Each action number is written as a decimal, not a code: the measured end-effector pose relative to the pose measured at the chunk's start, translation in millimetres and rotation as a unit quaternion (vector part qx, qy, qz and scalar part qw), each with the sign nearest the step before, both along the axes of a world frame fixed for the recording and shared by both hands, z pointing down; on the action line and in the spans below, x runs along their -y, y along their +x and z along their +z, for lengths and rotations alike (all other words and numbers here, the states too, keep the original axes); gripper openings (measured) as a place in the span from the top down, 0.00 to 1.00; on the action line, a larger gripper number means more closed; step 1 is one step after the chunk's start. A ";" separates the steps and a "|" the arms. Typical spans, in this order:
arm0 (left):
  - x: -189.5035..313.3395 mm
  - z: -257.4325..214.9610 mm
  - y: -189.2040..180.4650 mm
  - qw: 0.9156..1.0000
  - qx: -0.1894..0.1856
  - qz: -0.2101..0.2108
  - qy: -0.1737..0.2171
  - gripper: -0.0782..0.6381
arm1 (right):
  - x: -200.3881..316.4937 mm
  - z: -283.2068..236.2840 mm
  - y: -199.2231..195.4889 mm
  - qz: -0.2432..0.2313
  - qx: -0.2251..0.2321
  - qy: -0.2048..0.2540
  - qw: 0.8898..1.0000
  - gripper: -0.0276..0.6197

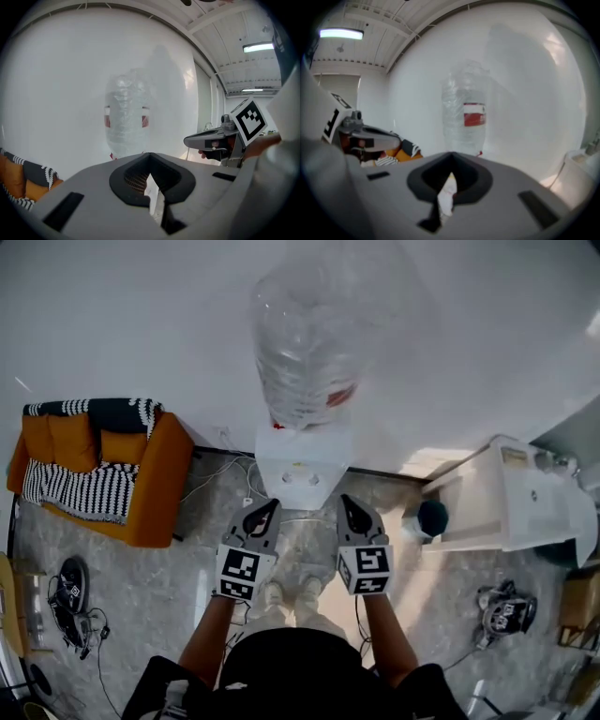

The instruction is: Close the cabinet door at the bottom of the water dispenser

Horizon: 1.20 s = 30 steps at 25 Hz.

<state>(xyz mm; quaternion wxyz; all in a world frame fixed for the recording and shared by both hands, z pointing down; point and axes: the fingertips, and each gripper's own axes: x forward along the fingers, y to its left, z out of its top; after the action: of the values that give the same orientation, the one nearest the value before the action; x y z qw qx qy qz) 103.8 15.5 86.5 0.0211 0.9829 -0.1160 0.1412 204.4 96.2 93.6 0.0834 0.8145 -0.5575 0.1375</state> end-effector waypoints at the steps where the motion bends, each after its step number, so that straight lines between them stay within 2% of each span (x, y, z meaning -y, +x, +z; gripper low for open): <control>1: -0.4 -9.4 -1.1 1.000 -0.007 0.000 0.006 0.88 | -1.1 -6.1 -1.5 0.000 0.000 0.002 1.000 0.91; 4: -7.2 -32.4 -6.9 0.999 -0.024 0.004 0.023 0.88 | -8.9 -25.7 -6.8 0.001 -0.008 0.012 1.000 0.91; 10: -9.5 -72.9 -20.1 0.997 -0.063 -0.004 0.054 0.88 | -22.2 -69.4 -6.8 0.015 -0.035 0.062 0.997 0.91; 19: -10.6 -121.4 -27.6 0.990 -0.098 -0.009 0.097 0.88 | -35.4 -116.3 -13.1 0.012 -0.070 0.105 0.992 0.91; 25: -10.6 -142.1 -30.7 0.986 -0.121 -0.019 0.109 0.88 | -41.4 -133.9 -11.9 0.009 -0.086 0.114 0.990 0.91; 30: -11.9 -144.7 -32.6 0.986 -0.121 -0.023 0.111 0.88 | -45.1 -138.8 -8.6 0.014 -0.087 0.122 0.989 0.91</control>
<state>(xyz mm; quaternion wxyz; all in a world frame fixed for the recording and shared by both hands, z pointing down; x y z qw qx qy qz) 71.2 27.3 -58.2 -0.0708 0.9861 -0.1501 0.0074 195.8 141.2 -45.2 0.0299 0.8349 -0.5496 -0.0018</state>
